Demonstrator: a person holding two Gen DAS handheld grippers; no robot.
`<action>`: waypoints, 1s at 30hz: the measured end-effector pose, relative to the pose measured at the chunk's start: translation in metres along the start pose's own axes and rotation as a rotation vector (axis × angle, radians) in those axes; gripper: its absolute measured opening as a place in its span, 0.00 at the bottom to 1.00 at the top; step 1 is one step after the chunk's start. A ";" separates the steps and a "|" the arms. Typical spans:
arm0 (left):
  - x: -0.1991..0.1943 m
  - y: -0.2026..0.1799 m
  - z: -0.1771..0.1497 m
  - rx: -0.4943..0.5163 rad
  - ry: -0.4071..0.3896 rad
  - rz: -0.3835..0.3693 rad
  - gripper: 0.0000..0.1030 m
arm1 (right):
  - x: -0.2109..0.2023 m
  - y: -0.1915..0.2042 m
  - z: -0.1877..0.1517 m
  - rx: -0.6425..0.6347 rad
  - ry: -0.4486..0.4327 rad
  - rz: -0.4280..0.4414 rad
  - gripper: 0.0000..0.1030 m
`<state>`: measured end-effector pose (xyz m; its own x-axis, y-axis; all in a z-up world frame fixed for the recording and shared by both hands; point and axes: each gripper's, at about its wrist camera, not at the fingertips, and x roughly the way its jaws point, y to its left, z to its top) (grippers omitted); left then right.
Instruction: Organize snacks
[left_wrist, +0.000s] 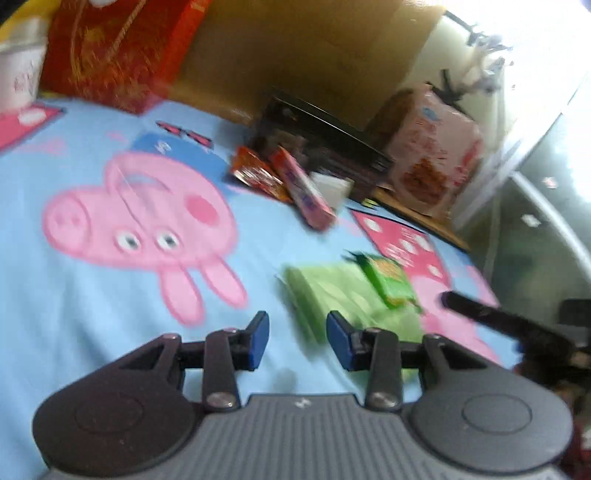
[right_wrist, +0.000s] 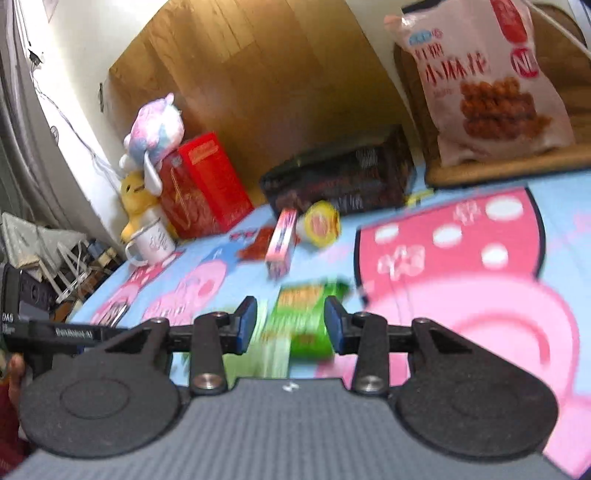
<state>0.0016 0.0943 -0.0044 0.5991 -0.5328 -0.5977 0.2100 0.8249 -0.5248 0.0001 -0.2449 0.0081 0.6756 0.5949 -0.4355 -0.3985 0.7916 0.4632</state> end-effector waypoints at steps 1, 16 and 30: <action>-0.001 -0.003 -0.004 0.000 0.008 -0.037 0.34 | -0.002 0.000 -0.005 0.009 0.014 0.009 0.42; 0.010 -0.030 -0.031 0.071 0.088 -0.103 0.28 | 0.008 0.061 -0.041 -0.240 0.197 0.157 0.51; 0.016 -0.030 -0.032 0.047 0.100 -0.096 0.28 | 0.023 0.080 -0.059 -0.460 0.203 0.060 0.54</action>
<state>-0.0199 0.0548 -0.0178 0.4950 -0.6236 -0.6051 0.3001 0.7762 -0.5544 -0.0525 -0.1602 -0.0103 0.5269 0.6205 -0.5808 -0.6959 0.7073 0.1244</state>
